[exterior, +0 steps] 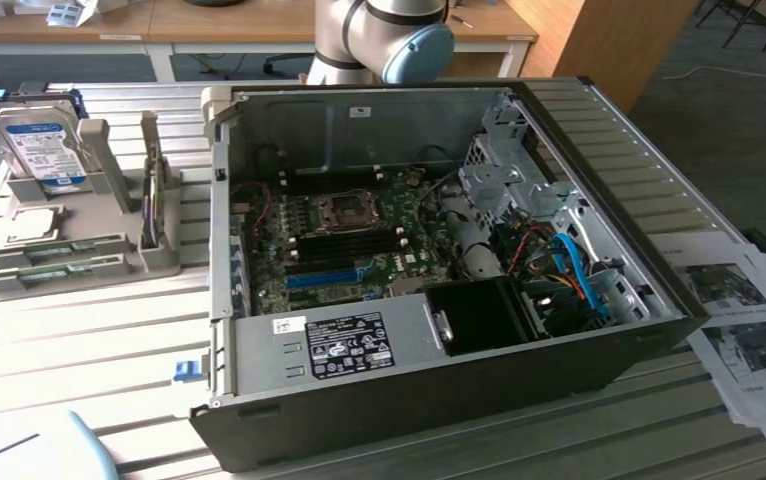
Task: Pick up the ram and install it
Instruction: 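Pick up the ram and move it above insertion slot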
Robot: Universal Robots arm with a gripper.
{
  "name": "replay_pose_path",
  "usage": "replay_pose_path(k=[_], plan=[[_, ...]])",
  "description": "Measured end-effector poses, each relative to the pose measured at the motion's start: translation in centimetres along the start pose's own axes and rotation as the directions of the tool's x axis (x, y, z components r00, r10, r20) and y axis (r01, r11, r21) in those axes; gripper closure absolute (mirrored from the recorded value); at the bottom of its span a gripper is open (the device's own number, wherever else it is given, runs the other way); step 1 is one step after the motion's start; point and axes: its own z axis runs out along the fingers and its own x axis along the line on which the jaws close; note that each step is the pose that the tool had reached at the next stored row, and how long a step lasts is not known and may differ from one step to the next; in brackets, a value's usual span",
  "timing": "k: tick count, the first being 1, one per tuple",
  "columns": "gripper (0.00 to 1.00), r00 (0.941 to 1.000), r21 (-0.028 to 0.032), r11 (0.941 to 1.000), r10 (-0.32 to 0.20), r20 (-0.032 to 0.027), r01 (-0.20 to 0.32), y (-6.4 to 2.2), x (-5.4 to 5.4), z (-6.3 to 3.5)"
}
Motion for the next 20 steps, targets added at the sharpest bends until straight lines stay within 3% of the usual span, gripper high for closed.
replay_pose_path(k=[2, 6, 7, 10, 11, 16, 17, 18, 20], plan=[[0.91, 1.0, 0.0078, 1.0, -0.001, -0.0004, 0.001, 0.0, 0.0, -0.01], [0.91, 1.0, 0.0113, 0.9999, -0.002, -0.0005, 0.002, 0.01, 0.0, 0.0], [0.91, 1.0, 0.0148, 0.9999, -0.002, -0.0008, 0.002, 0.02, 0.0, 0.0], [0.91, 1.0, 0.0405, 0.9992, -0.006, -0.002, 0.006, 0.04, 0.0, 0.0], [0.91, 1.0, 0.0458, 0.9989, -0.007, -0.0023, 0.007, 0.04, 0.0, 0.01], [0.91, 1.0, 0.0463, 0.9989, -0.007, -0.0028, 0.007, 0.04, 0.0, 0.01], [0.91, 0.9999, 0.0454, 0.9989, -0.006, -0.0112, 0.006, 0.05, -0.02, 0.01], [0.91, 0.9997, 0.0445, 0.999, -0.005, -0.0241, 0.006, 0.05, -0.02, 0.02], [0.91, 0.9992, 0.0428, 0.9991, -0.004, -0.0407, 0.005, 0.04, -0.01, 0.02]])
